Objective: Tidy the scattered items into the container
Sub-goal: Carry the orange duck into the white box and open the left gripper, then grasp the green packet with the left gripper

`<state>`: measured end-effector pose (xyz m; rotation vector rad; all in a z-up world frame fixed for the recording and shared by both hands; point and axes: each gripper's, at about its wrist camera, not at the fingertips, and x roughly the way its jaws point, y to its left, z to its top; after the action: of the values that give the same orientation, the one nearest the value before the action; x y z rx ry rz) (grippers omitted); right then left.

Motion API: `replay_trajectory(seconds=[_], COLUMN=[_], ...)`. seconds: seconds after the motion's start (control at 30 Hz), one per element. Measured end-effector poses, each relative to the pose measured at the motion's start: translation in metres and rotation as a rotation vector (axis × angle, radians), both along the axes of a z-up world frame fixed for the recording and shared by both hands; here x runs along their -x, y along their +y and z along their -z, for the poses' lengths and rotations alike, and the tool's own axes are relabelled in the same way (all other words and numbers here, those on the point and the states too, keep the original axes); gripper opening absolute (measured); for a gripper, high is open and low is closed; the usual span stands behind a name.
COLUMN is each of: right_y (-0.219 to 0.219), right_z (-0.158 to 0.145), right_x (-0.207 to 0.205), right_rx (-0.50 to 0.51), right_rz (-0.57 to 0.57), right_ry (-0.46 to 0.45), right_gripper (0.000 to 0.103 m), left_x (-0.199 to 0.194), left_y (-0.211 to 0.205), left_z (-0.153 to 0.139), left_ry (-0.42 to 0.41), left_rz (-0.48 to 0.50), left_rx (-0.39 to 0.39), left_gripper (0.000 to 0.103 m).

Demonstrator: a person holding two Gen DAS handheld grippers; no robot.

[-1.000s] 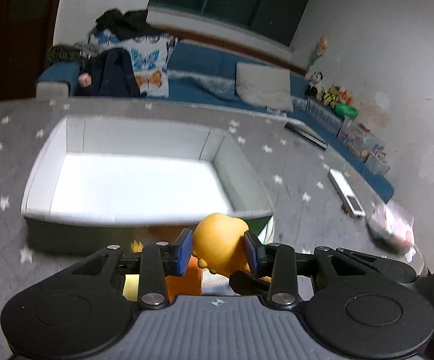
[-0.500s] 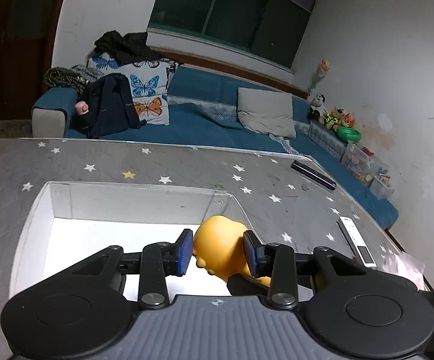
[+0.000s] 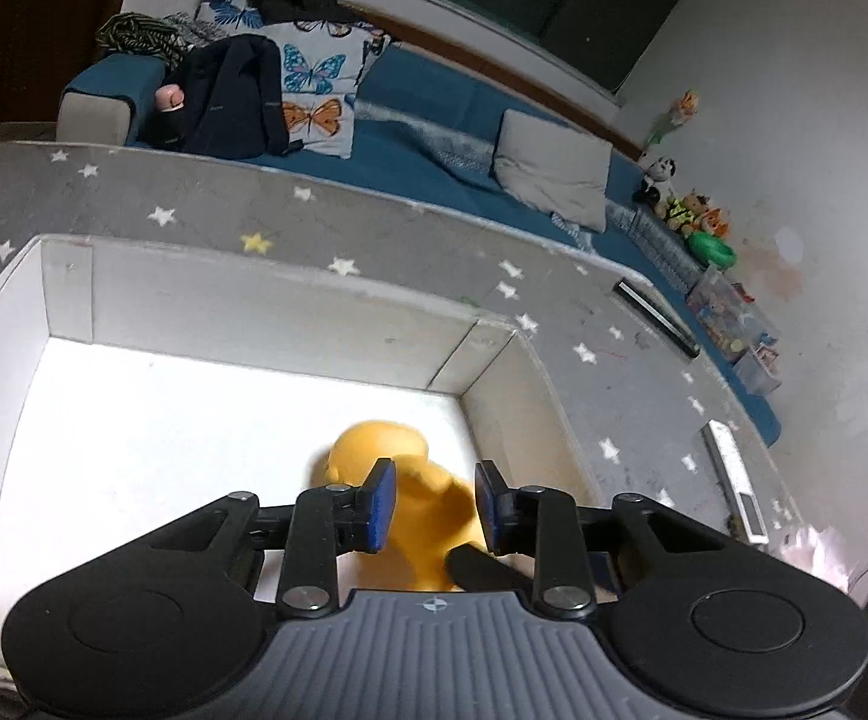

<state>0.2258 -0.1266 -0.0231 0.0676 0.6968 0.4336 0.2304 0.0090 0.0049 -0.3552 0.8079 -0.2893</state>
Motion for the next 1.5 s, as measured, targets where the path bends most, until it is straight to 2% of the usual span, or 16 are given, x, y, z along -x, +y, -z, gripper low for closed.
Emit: replay_trajectory(seconds=[0.23, 0.3, 0.37, 0.47, 0.57, 0.63, 0.9, 1.13, 1.37, 1.5], right_y=[-0.021, -0.028, -0.033, -0.038, -0.039, -0.038, -0.038, -0.039, -0.039, -0.04], right_z=[-0.019, -0.023, -0.026, -0.024, -0.016, -0.009, 0.023, 0.033, 0.039, 0.04], right_x=[0.029, 0.042, 0.054, 0.072, 0.088, 0.097, 0.11, 0.111, 0.107, 0.104], right_rx=[-0.026, -0.028, -0.025, -0.006, 0.025, 0.049, 0.061, 0.051, 0.033, 0.022], right_rz=[0.031, 0.035, 0.037, 0.04, 0.042, 0.044, 0.052, 0.058, 0.051, 0.051], right_ry=[-0.065, -0.079, -0.091, -0.094, -0.083, -0.073, 0.024, 0.04, 0.035, 0.032], right_gripper=[0.041, 0.045, 0.055, 0.057, 0.066, 0.067, 0.07, 0.07, 0.068, 0.068], left_x=[0.024, 0.034, 0.047, 0.066, 0.083, 0.093, 0.102, 0.094, 0.089, 0.086], left_y=[-0.004, -0.007, -0.01, -0.016, -0.022, -0.028, -0.048, -0.06, -0.077, -0.081], left_z=[-0.016, -0.022, -0.027, -0.03, -0.029, -0.026, -0.002, 0.012, 0.02, 0.023], left_ry=[-0.062, -0.083, -0.103, -0.128, -0.133, -0.134, -0.059, 0.003, 0.02, 0.027], left_rz=[0.012, 0.019, 0.032, 0.05, 0.066, 0.082, 0.142, 0.202, 0.283, 0.286], left_rx=[-0.033, -0.039, -0.042, -0.05, -0.056, -0.061, -0.077, -0.05, -0.073, -0.087], left_gripper=[0.031, 0.032, 0.032, 0.033, 0.033, 0.033, 0.033, 0.033, 0.034, 0.034])
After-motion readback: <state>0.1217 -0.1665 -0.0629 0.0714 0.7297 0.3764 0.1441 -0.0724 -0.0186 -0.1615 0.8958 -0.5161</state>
